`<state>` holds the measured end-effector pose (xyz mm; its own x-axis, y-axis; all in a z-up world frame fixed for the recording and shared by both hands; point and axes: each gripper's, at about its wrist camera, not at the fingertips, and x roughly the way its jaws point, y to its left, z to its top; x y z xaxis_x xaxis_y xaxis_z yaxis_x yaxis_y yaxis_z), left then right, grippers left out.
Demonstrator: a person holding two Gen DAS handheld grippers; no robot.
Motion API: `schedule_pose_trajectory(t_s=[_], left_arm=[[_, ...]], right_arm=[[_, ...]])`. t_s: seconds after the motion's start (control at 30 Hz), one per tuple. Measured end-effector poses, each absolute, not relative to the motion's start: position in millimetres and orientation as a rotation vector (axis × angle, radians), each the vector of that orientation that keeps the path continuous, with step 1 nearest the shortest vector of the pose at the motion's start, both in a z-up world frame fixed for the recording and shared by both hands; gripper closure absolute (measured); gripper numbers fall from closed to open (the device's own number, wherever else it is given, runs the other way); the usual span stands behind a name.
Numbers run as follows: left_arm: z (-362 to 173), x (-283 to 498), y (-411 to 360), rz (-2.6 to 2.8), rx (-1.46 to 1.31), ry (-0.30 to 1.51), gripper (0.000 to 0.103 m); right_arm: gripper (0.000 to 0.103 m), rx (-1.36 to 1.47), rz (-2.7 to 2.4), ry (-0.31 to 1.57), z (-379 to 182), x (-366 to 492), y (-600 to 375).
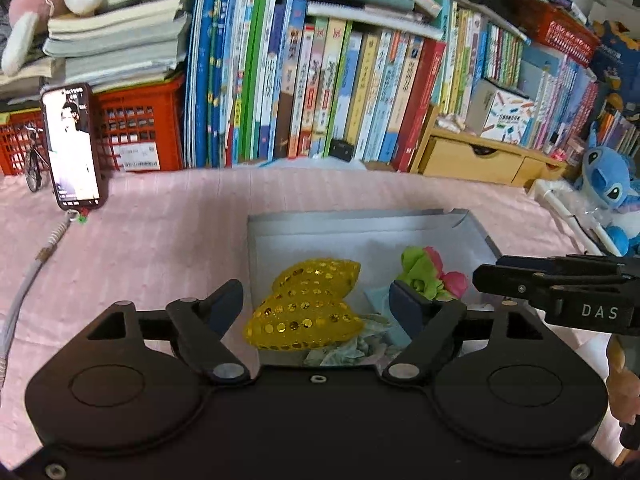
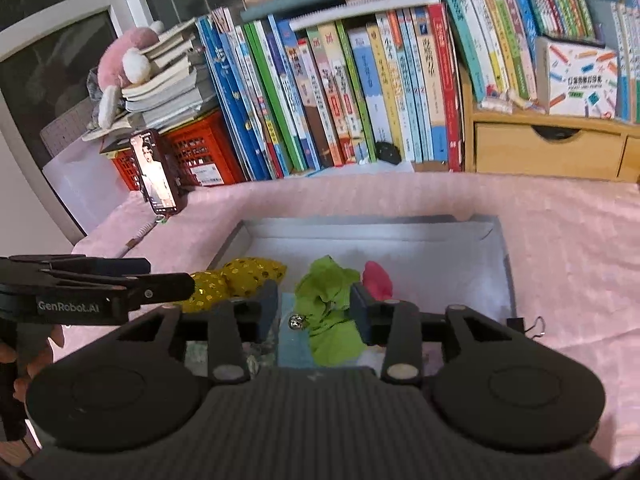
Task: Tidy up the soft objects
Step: 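Lower both items into the tray and open both tools, then move both open tools back toward the blue floral cloth and white foam block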
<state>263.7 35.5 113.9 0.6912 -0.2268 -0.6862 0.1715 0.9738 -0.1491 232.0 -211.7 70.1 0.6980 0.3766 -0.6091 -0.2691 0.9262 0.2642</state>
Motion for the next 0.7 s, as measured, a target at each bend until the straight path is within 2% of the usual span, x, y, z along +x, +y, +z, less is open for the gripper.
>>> schedule_pose_trajectory(t_s=[0.37,0.7], left_arm=[[136.5,215.8,48.5,-0.257,-0.106,0.661,0.015],[134.3,160.2,64.9,-0.273,-0.119,0.585,0.011]], right_arm=[[0.021,0.125,0.367,0.574,93.6,183.1,-226.4],[0.014,0.060,0.351,0.467,99.8,128.1,-238.2]])
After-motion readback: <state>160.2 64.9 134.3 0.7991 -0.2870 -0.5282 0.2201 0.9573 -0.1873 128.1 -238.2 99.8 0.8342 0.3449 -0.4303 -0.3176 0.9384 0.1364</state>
